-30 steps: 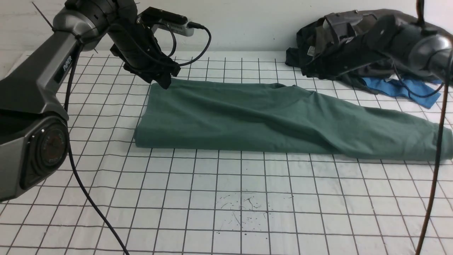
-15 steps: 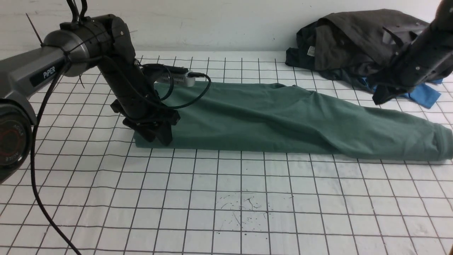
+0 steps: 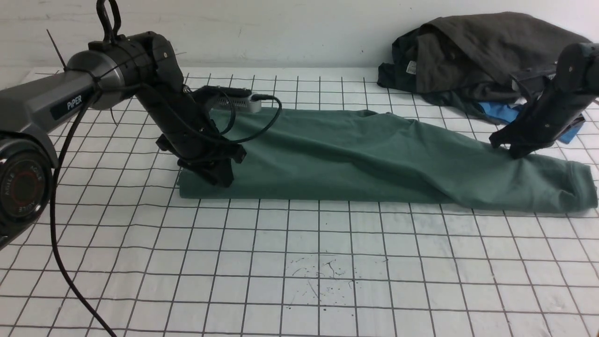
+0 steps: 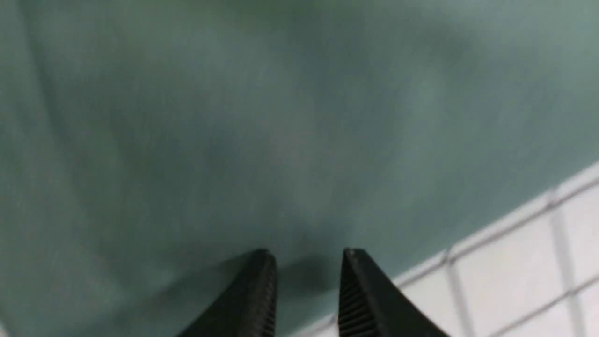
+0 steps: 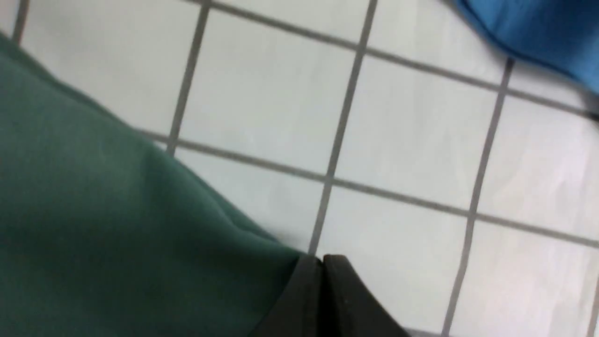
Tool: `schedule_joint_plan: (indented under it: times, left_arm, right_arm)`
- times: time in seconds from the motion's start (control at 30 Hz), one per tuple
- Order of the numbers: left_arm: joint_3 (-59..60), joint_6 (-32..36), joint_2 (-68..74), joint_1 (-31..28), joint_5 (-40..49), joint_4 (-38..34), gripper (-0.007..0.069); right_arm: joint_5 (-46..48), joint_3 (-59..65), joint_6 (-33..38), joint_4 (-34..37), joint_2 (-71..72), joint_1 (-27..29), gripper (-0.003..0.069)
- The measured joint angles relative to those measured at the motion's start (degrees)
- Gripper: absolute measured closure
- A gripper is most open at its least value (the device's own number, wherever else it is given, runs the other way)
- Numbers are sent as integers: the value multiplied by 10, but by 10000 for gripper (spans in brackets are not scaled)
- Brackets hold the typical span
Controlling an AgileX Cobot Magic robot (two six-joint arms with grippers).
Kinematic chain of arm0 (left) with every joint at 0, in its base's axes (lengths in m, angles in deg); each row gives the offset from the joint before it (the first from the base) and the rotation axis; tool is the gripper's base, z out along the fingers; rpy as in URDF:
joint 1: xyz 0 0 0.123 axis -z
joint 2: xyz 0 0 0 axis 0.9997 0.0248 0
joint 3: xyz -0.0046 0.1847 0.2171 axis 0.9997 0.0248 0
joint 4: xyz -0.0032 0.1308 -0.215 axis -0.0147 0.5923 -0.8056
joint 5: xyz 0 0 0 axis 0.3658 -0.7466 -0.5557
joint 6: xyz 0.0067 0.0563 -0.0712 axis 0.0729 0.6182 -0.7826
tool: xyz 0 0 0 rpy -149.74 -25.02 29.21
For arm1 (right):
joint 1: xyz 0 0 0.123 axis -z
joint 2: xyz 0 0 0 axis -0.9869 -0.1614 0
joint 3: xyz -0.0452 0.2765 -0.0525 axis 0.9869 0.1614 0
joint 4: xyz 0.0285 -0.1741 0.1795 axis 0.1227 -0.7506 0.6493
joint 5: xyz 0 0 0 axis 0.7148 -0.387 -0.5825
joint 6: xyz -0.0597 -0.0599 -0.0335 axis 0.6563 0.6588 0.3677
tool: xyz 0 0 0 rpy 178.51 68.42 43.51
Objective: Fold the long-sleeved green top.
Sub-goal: Use both arms to drag the lower edge of the fabric forward and fold it over the upper edge
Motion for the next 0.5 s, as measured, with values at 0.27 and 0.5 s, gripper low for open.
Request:
schedule_joint_plan:
  times: [0.27, 0.5]
  left_arm:
    - [0, 0, 25, 1, -45, 28, 519]
    - [-2, -16, 16, 7, 20, 135, 620]
  right_arm:
    - [-1, 1, 3, 13, -1, -5, 673]
    - [-16, 1, 11, -15, -8, 4, 673]
